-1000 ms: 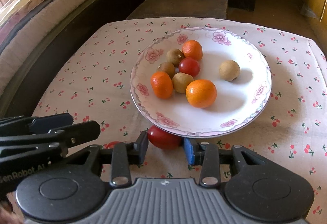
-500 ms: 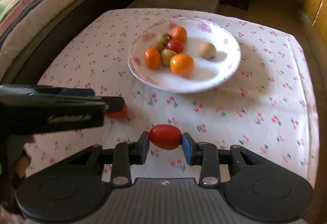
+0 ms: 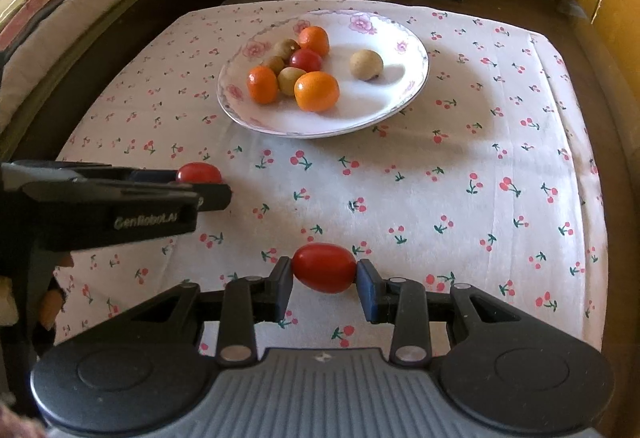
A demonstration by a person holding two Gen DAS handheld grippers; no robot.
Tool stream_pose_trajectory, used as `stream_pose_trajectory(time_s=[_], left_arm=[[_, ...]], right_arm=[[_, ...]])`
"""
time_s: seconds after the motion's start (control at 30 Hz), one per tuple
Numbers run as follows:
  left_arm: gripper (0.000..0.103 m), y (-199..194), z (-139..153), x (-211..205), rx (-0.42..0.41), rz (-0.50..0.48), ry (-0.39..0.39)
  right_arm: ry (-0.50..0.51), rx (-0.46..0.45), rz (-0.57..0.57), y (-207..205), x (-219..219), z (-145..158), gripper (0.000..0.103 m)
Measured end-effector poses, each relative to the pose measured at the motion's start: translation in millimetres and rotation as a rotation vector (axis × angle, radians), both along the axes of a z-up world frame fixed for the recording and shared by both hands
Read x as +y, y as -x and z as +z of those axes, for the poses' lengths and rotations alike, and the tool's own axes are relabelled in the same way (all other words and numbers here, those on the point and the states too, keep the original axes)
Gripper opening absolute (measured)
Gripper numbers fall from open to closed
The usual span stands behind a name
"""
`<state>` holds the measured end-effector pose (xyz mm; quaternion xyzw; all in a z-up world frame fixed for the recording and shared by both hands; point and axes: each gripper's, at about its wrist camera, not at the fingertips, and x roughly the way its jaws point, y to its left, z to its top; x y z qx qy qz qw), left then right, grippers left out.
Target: Organize fruits
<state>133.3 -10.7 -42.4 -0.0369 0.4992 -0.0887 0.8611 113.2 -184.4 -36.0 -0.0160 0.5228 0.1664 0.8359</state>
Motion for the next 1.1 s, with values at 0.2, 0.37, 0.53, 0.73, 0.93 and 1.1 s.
stream_pose_trajectory(time_s=[0.2, 0.37, 0.53, 0.73, 0.93, 1.1], left_arm=[[0.044, 22, 5, -4, 0.005, -0.031, 0.026], [0.050, 37, 9, -9, 0.006, -0.049, 0.029], [0.062, 29, 19, -1, -0.025, 0.003, 0.063], [0.065, 16, 16, -12, -0.025, 0.003, 0.067], [0.066, 3, 5, -18, -0.014, 0.021, 0.056], [0.065, -2, -4, -19, -0.011, 0.024, 0.036]], right_arm=[[0.005, 0.008, 0.001, 10, -4, -2, 0.036], [-0.001, 0.014, 0.000, 14, -9, -2, 0.036], [-0.013, 0.011, 0.002, 14, -12, 2, 0.036], [-0.008, 0.013, 0.013, 12, -13, 1, 0.043], [-0.008, 0.019, 0.009, 8, -12, -2, 0.045], [-0.033, 0.013, -0.013, 7, -18, 3, 0.046]])
